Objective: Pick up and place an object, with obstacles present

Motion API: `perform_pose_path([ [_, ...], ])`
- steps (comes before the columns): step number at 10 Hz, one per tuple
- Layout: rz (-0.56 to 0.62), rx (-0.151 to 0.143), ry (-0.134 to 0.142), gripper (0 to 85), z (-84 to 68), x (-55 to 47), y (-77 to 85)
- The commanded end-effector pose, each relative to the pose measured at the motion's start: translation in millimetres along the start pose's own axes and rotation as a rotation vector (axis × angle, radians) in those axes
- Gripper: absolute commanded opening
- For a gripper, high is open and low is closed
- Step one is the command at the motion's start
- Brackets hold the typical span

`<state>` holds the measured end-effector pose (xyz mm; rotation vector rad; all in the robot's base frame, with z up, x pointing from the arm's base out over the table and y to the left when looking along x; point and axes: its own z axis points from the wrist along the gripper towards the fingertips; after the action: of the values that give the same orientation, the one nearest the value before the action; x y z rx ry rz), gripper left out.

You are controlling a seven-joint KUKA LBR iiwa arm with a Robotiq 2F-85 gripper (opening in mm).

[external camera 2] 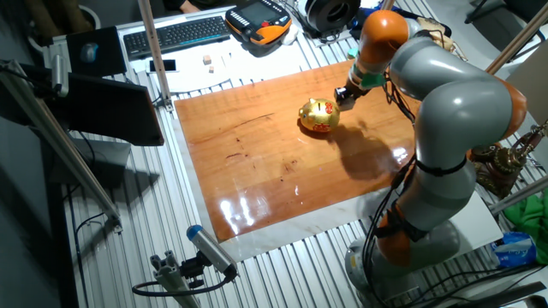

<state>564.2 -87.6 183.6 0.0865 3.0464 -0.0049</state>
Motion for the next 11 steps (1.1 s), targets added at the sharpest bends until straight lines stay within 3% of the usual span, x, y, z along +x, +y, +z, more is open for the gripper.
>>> perform_pose_path([
  [1,0.004,0.000,0.000,0.0,0.0,-3.4,2.4],
  [4,0.003,0.009,0.021,0.0,-9.2,-14.2,6.0],
  [7,-0.025,0.015,0.016,0.0,-7.6,-13.3,6.0],
  [9,-0.065,0.048,0.008,0.0,-7.6,-13.3,6.0],
  [10,-0.100,0.054,0.022,0.0,-7.6,-13.3,6.0],
  [11,-0.132,0.015,0.037,0.0,-7.6,-13.3,6.0],
])
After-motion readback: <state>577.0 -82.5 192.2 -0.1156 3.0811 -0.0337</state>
